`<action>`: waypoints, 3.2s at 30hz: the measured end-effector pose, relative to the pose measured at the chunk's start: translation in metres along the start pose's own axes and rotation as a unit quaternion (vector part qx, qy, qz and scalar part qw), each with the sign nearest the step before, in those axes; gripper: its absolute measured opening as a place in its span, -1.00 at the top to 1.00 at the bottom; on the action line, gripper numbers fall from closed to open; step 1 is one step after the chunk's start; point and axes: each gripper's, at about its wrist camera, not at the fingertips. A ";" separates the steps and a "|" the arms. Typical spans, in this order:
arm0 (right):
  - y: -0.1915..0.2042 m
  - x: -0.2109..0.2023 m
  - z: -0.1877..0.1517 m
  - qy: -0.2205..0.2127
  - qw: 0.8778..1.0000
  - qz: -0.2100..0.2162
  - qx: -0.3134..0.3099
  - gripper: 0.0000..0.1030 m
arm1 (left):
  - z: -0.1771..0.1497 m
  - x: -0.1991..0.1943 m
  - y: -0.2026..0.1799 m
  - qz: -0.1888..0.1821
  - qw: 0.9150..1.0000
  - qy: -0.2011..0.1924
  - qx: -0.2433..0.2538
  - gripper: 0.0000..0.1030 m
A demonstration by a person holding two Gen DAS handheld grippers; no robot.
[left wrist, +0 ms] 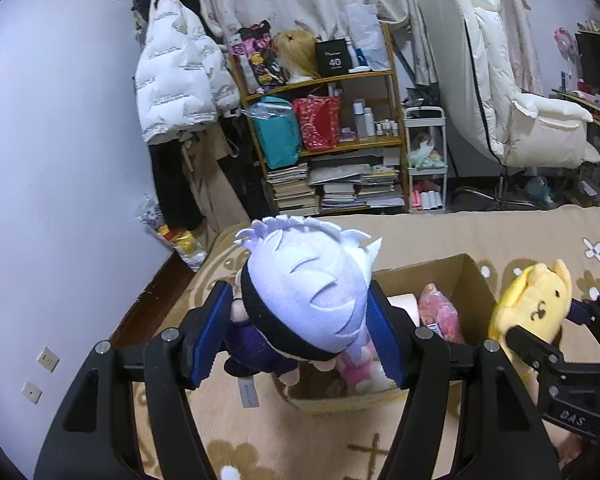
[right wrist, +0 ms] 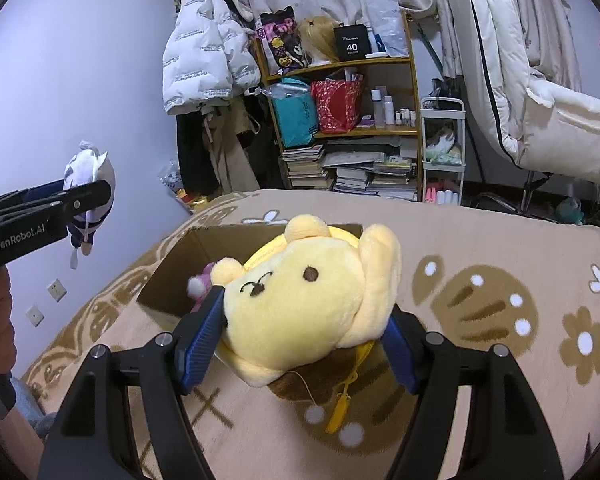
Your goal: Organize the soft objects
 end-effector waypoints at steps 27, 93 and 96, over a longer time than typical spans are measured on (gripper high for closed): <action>-0.004 0.095 0.018 0.047 0.999 0.001 0.005 -0.52 | -0.024 0.114 -0.024 -0.065 0.994 0.090 0.005 -0.35; 0.016 -0.052 0.026 -0.042 0.999 0.029 -0.017 -1.00 | -0.059 -0.072 0.022 0.031 0.996 -0.023 -0.080 -0.99; 0.017 -0.066 0.023 -0.051 0.998 0.033 -0.019 -1.00 | -0.063 -0.087 0.024 0.036 0.995 -0.035 -0.086 -0.99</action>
Point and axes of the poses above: each gripper's, at about its wrist camera, not at the fingertips, and x roughly the way its jaws point, y to its left, z to its top, and after that the axes turned 9 degrees about x, right-handed
